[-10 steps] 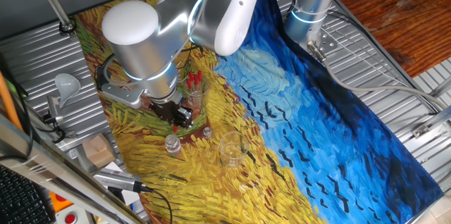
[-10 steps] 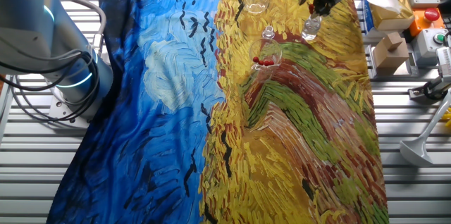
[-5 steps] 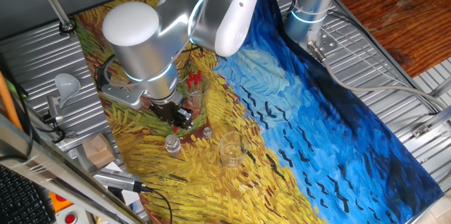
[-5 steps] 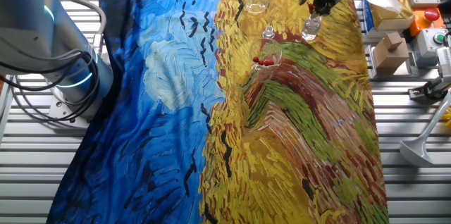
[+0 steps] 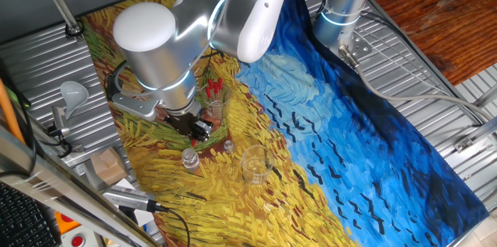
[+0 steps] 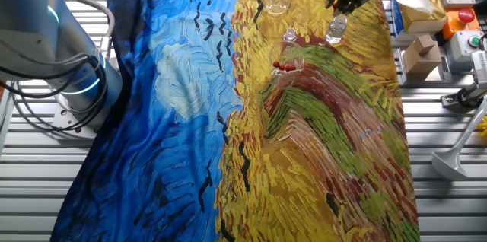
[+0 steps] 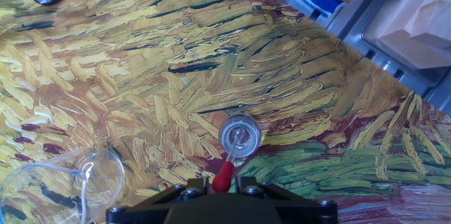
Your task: Transfer liquid using a dropper
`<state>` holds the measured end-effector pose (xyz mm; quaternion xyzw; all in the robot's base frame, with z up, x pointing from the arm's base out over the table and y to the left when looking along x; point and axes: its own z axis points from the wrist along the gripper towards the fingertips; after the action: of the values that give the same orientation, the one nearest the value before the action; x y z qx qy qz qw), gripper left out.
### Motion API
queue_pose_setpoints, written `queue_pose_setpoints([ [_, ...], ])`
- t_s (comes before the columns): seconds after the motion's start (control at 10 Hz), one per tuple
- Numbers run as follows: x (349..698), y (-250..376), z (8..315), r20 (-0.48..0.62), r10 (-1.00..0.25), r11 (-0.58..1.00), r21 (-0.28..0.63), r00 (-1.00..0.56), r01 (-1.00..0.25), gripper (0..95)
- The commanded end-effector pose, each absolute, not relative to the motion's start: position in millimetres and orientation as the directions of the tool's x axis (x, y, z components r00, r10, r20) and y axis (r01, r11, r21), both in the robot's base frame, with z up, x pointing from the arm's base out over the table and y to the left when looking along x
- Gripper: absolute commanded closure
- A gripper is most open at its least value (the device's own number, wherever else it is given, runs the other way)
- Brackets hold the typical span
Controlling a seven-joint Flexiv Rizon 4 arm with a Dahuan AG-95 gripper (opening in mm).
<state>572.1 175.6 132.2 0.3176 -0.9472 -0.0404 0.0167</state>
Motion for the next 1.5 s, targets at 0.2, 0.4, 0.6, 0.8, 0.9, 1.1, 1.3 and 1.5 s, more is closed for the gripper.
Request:
queue_pose_setpoints([
  [0.2,573.4,177.3,134.2,0.004,-0.603,0.795,0.087,-0.798,-0.6,76.0],
  [0.4,574.8,178.9,135.6,0.007,-0.602,0.796,0.085,-0.798,-0.6,76.0],
  [0.6,574.8,178.9,135.6,0.007,-0.604,0.795,0.085,-0.797,-0.601,76.0],
  [0.8,574.8,178.9,135.6,0.008,-0.604,0.795,0.084,-0.797,-0.601,76.0],
  [0.9,574.8,178.9,135.6,0.009,-0.604,0.795,0.083,-0.797,-0.601,95.0],
  [1.1,574.8,178.9,135.6,0.01,-0.605,0.794,0.084,-0.796,-0.602,95.0],
  [1.3,574.8,178.9,135.6,0.01,-0.605,0.794,0.084,-0.797,-0.602,95.0],
  [1.5,574.8,178.9,135.6,0.009,-0.605,0.794,0.086,-0.796,-0.602,95.0],
])
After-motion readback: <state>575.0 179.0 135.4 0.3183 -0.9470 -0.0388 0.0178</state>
